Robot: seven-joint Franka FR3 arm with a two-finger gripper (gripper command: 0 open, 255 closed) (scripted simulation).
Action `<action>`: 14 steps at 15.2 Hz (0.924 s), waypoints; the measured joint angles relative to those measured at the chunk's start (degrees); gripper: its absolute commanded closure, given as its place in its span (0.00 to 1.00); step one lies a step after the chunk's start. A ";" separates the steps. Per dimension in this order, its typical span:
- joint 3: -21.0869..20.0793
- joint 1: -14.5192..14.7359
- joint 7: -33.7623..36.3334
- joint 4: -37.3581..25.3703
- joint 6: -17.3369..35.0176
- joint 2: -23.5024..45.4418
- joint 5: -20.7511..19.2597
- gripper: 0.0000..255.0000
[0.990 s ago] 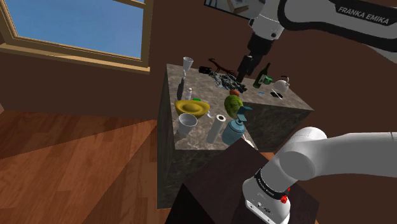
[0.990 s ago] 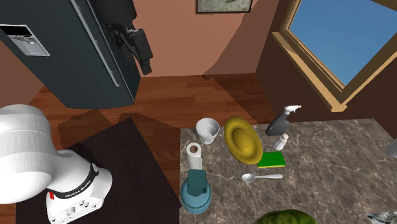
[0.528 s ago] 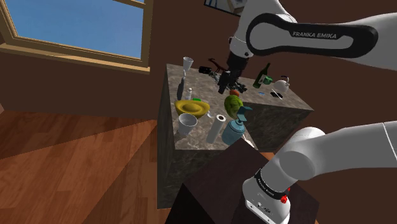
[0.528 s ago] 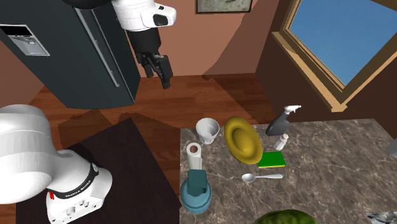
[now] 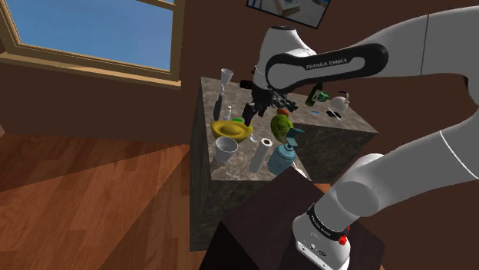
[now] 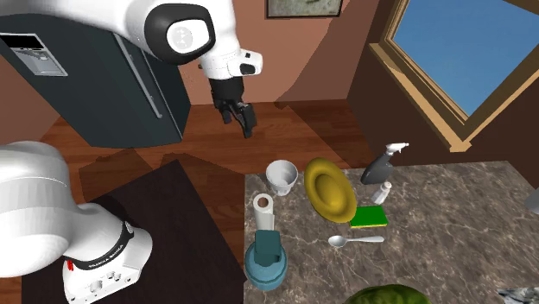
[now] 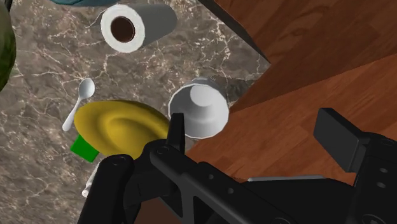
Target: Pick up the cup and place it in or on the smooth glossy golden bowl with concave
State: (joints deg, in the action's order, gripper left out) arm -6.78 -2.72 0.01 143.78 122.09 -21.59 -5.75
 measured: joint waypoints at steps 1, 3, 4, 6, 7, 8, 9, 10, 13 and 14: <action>-0.34 -0.13 0.80 0.31 2.02 1.84 -0.45 0.00; -0.99 -0.49 2.47 -0.06 5.60 6.06 -1.57 0.00; -1.35 -0.57 3.38 -0.30 6.91 7.78 -2.11 0.00; -1.78 -1.08 5.19 -1.49 10.26 12.68 -3.81 0.00; -1.86 -1.33 5.98 -2.09 11.69 14.86 -4.72 0.00; -2.12 -1.39 7.24 -2.79 13.20 17.31 -5.71 0.00; -2.06 -1.64 8.14 -3.62 14.73 19.86 -6.85 0.00; -2.10 -1.68 9.37 -4.21 16.25 22.24 -8.02 0.00; -1.73 -1.54 12.73 -7.21 19.42 29.11 -11.47 0.00; -1.58 -1.28 13.87 -8.42 20.08 31.26 -12.47 0.00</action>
State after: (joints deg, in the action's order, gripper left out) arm -8.36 -4.00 13.87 135.36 142.16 9.67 -18.22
